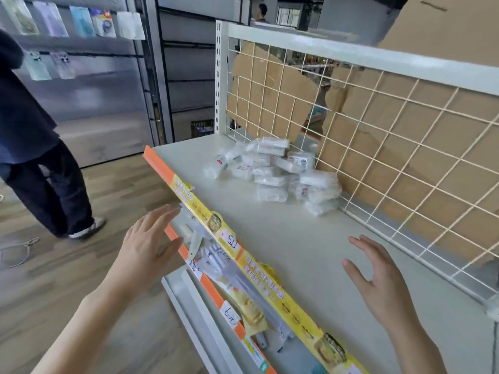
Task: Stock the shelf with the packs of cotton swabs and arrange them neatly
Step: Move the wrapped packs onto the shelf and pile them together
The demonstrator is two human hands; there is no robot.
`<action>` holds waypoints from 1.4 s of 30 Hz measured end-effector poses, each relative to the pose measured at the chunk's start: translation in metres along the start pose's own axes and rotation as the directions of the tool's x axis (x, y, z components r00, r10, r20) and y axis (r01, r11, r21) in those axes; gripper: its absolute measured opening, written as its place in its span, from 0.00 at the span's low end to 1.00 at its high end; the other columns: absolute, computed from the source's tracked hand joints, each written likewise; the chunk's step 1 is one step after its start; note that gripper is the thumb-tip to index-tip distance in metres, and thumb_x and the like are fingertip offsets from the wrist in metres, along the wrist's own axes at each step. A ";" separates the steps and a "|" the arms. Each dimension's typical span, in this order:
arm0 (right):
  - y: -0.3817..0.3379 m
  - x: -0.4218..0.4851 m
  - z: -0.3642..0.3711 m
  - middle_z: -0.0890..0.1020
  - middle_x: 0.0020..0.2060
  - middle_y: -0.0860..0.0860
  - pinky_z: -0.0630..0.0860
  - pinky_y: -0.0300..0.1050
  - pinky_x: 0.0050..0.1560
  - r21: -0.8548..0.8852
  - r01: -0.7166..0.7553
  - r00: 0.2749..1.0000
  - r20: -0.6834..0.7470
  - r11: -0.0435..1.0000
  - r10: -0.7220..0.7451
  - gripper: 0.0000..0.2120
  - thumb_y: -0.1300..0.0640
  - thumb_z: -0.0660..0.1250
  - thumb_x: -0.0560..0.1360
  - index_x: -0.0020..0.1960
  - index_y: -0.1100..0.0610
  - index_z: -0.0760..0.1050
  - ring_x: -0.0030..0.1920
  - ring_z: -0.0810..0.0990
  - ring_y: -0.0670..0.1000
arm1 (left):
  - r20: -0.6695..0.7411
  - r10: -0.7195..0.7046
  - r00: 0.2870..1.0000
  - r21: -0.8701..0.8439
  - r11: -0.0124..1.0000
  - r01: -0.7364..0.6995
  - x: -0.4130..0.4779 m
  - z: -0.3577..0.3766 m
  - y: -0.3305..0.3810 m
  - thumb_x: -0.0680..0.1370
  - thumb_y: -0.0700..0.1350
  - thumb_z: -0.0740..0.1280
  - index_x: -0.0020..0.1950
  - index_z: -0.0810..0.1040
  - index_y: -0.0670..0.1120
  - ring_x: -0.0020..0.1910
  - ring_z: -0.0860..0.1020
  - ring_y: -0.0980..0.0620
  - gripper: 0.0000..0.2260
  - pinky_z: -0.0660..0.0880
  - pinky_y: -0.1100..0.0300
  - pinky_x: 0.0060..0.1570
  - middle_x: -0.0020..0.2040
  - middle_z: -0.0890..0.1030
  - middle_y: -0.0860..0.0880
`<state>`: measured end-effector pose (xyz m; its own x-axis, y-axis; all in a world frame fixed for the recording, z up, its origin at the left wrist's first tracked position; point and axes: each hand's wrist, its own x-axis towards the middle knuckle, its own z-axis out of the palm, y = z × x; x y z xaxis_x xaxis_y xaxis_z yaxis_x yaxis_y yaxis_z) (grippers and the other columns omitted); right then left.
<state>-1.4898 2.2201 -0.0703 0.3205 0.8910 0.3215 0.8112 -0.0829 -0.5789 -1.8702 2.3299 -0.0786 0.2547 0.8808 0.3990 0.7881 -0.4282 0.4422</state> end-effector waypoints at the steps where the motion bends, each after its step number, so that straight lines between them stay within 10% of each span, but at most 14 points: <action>1: 0.003 0.011 0.002 0.72 0.66 0.47 0.65 0.43 0.58 -0.004 -0.001 1.000 -0.007 1.000 0.001 0.18 0.56 0.68 0.74 0.64 0.50 0.73 0.68 0.68 0.49 | -0.004 0.005 1.000 -0.011 1.000 -0.005 0.012 0.003 0.001 0.74 0.59 0.55 0.68 0.72 0.45 0.63 0.72 0.41 0.28 0.68 0.46 0.59 0.66 0.73 0.45; 21: 0.002 0.162 0.057 0.74 0.62 0.49 0.65 0.47 0.63 -0.095 0.012 0.989 -0.145 0.995 -0.025 0.20 0.57 0.70 0.73 0.64 0.56 0.74 0.64 0.67 0.48 | 0.117 0.242 0.963 -0.129 0.965 -0.227 0.218 0.100 -0.006 0.75 0.60 0.54 0.70 0.69 0.49 0.67 0.69 0.46 0.27 0.65 0.51 0.62 0.68 0.71 0.47; 30: -0.012 0.200 0.091 0.69 0.68 0.54 0.63 0.43 0.61 -0.207 -0.198 0.970 -0.185 0.958 0.160 0.27 0.56 0.73 0.71 0.68 0.52 0.70 0.67 0.67 0.52 | 0.217 0.606 0.765 -0.238 0.793 -0.561 0.282 0.144 0.003 0.75 0.56 0.57 0.69 0.67 0.54 0.65 0.67 0.53 0.22 0.67 0.57 0.62 0.67 0.73 0.51; 42: -0.052 0.169 0.088 0.71 0.53 0.48 0.68 0.42 0.47 -0.085 -0.361 0.861 -0.414 0.929 0.296 0.21 0.56 0.74 0.70 0.62 0.48 0.75 0.47 0.72 0.44 | -0.027 0.709 0.704 -0.286 0.670 -0.685 0.299 0.152 -0.008 0.76 0.48 0.59 0.63 0.74 0.47 0.56 0.73 0.51 0.17 0.67 0.61 0.55 0.58 0.80 0.50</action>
<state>-1.5201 2.4145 -0.0516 0.7186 0.5578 0.4154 0.6795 -0.4362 -0.5899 -1.7156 2.6275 -0.0851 0.7234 0.3111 0.6163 0.1927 -0.9482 0.2524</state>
